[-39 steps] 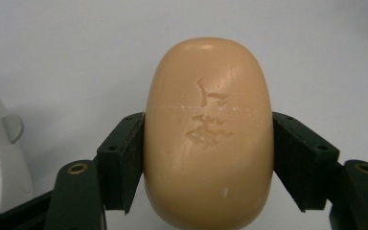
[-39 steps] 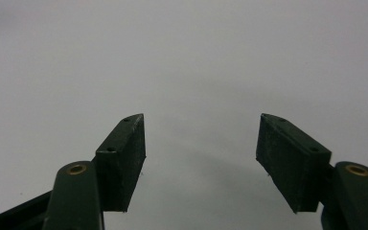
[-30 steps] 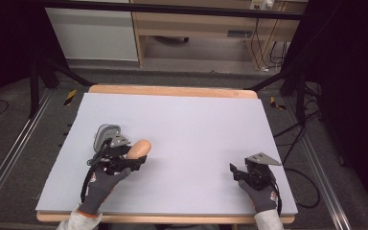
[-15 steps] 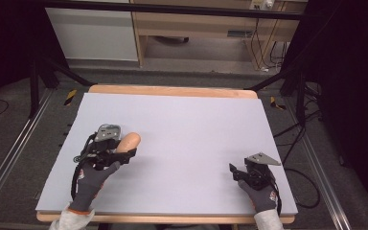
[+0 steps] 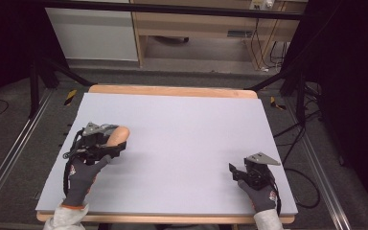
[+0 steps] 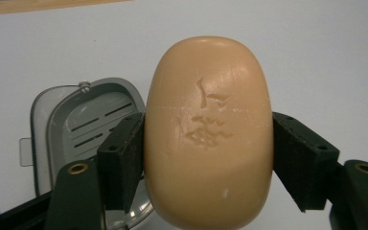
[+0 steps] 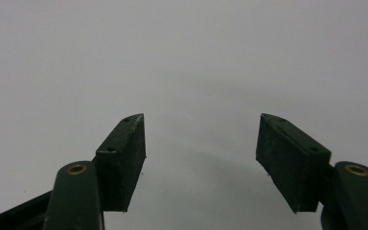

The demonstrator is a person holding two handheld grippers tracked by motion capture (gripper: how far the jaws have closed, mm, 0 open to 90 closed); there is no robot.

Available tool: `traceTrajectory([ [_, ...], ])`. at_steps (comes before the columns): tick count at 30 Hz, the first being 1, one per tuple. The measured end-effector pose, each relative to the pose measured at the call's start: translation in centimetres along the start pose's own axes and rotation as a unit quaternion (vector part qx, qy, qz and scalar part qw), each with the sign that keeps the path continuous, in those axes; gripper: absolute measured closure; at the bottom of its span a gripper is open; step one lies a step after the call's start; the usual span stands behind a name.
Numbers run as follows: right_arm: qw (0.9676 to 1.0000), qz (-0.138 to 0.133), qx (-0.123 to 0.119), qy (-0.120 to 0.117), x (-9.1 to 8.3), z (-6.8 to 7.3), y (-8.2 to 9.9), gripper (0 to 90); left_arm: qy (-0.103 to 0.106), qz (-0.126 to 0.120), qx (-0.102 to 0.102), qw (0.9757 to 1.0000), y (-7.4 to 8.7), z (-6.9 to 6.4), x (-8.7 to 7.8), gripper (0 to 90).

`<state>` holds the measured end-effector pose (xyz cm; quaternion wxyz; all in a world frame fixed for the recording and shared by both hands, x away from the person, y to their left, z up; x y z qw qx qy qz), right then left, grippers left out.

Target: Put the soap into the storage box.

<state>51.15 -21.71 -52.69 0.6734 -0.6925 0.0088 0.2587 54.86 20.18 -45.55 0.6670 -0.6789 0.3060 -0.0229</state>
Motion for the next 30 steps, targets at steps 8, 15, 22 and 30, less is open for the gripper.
traceTrajectory([
  [8,1.0,-0.002,-0.005,0.001,0.1,0.0,0.0,34.2,-0.017,0.001,-0.013,0.9998,0.2,1.7,0.3,31.7],
  [15,1.0,0.0,-0.004,0.0,0.2,0.0,0.0,34.2,-0.031,0.006,-0.024,0.9992,0.5,3.2,0.8,31.7],
  [22,1.0,0.0,-0.006,0.0,0.3,0.0,0.0,34.2,-0.042,0.01,-0.03,0.9986,1.0,4.2,1.2,31.7],
  [30,1.0,0.001,-0.003,-0.001,0.3,0.1,0.1,34.2,-0.05,0.016,-0.032,0.9981,1.4,4.8,1.4,31.7],
])
Point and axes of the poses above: each handheld gripper's, and its own axes: x roughly forward along the jaws, y roughly out of its underside, z roughly to its left, the point moved 10 cm from there along x, roughly forward along the jaws, and after that the axes turned 15 degrees about -z, right-handed, at the moved point
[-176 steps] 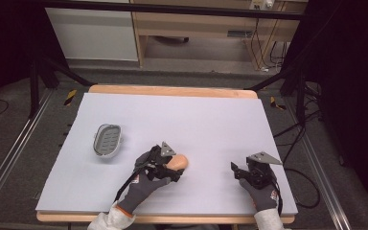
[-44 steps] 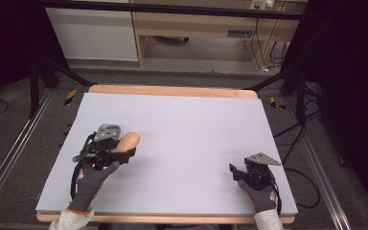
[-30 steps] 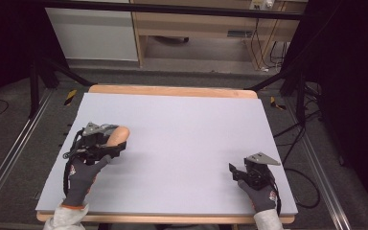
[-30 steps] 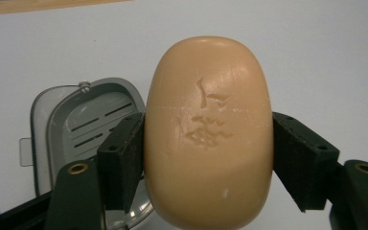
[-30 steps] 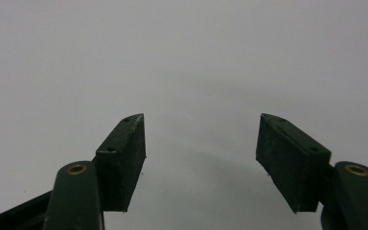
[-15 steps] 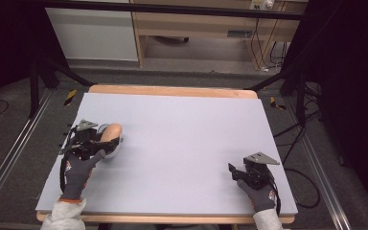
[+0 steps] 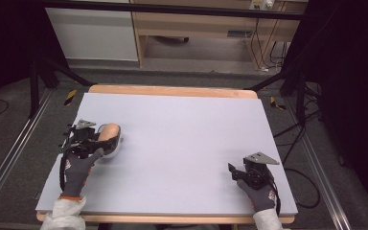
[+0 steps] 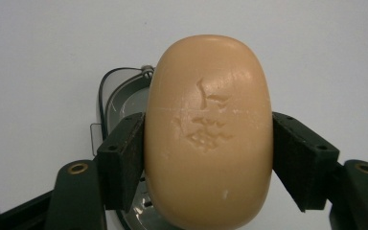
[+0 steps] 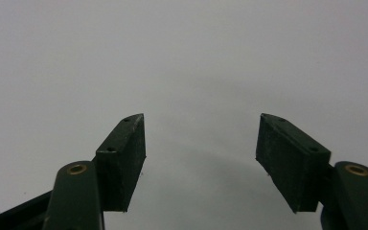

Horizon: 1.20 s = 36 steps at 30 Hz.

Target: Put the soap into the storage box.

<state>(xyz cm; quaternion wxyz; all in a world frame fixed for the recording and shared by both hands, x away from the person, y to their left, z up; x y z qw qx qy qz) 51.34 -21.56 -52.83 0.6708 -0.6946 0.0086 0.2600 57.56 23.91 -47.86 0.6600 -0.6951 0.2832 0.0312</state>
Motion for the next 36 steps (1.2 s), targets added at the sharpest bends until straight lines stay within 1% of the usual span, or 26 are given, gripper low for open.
traceTrajectory([
  [8,1.0,0.001,-0.001,0.0,0.0,0.0,0.0,34.2,-0.008,0.009,0.0,0.9999,0.5,0.4,0.4,31.7],
  [23,1.0,0.0,0.0,0.0,0.0,0.1,0.0,34.2,-0.021,0.016,-0.006,0.9996,1.1,0.9,0.8,31.7],
  [27,1.0,0.002,0.004,-0.001,0.0,0.2,0.0,34.2,-0.022,0.021,-0.006,0.9995,1.3,1.0,0.9,31.7],
  [30,1.0,-0.001,-0.001,0.0,0.0,0.1,0.0,34.2,-0.024,0.025,-0.006,0.9994,1.5,1.1,1.0,31.7],
  [32,1.0,0.002,0.003,-0.002,0.0,0.2,0.0,34.2,-0.025,0.023,-0.009,0.9994,1.5,1.1,1.0,31.7],
  [36,1.0,0.002,0.003,-0.002,0.0,0.2,0.0,34.2,-0.026,0.023,-0.012,0.9993,1.5,1.0,1.0,31.7],
])
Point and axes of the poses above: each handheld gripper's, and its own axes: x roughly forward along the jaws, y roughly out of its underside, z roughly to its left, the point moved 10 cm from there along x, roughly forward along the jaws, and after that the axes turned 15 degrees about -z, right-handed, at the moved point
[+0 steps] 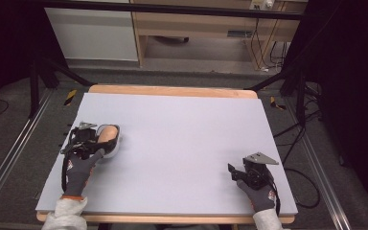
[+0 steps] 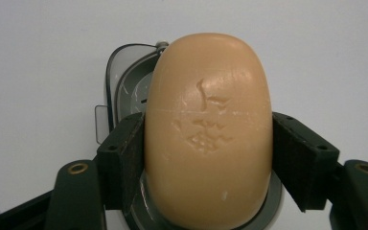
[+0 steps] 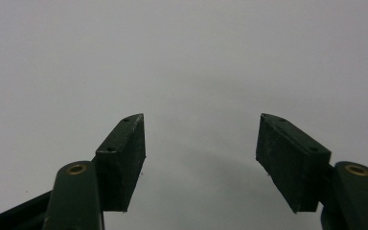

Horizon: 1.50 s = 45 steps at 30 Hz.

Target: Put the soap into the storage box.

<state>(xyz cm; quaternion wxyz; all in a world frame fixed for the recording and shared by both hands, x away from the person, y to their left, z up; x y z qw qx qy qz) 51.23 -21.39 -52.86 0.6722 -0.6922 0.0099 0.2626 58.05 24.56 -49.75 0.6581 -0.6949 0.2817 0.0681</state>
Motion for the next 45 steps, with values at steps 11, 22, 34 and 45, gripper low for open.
traceTrajectory([
  [11,1.0,-0.001,-0.006,0.001,0.0,-0.1,0.0,34.1,-0.002,-0.004,0.008,1.0,-0.1,-0.2,0.0,30.7],
  [22,1.0,-0.002,-0.006,0.001,0.0,0.0,0.0,34.0,-0.004,-0.011,0.015,0.9998,-0.4,-0.2,-0.3,30.7],
  [34,1.0,-0.005,-0.004,0.001,0.0,-0.1,-0.1,34.0,0.02,-0.032,0.013,0.9992,-1.4,-1.5,-1.1,32.1],
  [45,0.9999,-0.01,-0.003,0.004,-0.1,-0.3,-0.3,33.4,0.066,-0.05,0.022,0.9964,-1.5,-3.8,-2.1,32.6],
])
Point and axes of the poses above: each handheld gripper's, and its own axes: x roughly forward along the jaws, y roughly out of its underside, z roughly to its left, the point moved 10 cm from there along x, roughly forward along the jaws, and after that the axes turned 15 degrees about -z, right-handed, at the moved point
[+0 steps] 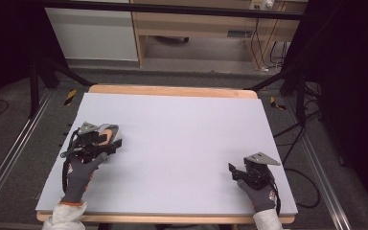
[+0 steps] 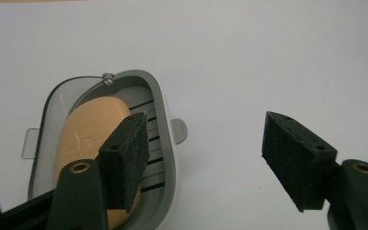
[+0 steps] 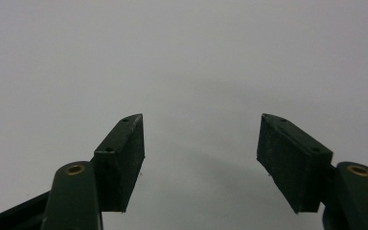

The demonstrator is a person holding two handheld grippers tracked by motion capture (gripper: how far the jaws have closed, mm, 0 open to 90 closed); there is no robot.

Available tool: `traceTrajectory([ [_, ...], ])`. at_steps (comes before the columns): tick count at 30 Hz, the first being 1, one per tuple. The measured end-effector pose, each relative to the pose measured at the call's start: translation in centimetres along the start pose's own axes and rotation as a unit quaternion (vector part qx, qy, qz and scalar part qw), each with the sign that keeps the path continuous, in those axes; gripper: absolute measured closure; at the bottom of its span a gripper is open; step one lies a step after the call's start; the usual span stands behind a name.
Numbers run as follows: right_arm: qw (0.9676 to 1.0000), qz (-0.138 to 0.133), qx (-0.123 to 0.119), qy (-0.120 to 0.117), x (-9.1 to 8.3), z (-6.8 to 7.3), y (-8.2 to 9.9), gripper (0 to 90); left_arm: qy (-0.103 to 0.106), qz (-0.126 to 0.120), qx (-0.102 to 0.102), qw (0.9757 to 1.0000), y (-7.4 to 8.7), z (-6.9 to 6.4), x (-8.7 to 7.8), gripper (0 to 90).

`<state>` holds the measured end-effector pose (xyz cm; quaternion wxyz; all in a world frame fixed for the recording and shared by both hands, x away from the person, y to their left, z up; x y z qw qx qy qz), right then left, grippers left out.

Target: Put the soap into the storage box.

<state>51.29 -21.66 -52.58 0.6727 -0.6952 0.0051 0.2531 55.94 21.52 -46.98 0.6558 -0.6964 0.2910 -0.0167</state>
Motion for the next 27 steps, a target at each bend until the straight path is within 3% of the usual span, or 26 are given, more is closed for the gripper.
traceTrajectory([
  [15,0.9999,0.001,0.013,0.007,-0.1,-0.7,0.1,33.1,0.031,-0.006,0.026,0.9992,2.3,-3.4,-0.7,35.8],
  [27,0.9995,0.013,0.015,0.023,-0.2,-2.3,1.0,35.2,0.042,0.005,0.041,0.9983,5.0,-4.6,-1.7,38.5],
])
Point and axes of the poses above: each handheld gripper's, and its own axes: x roughly forward along the jaws, y roughly out of its underside, z roughly to its left, the point moved 10 cm from there along x, roughly forward along the jaws, and after that the axes turned 15 degrees about -z, right-handed, at the moved point
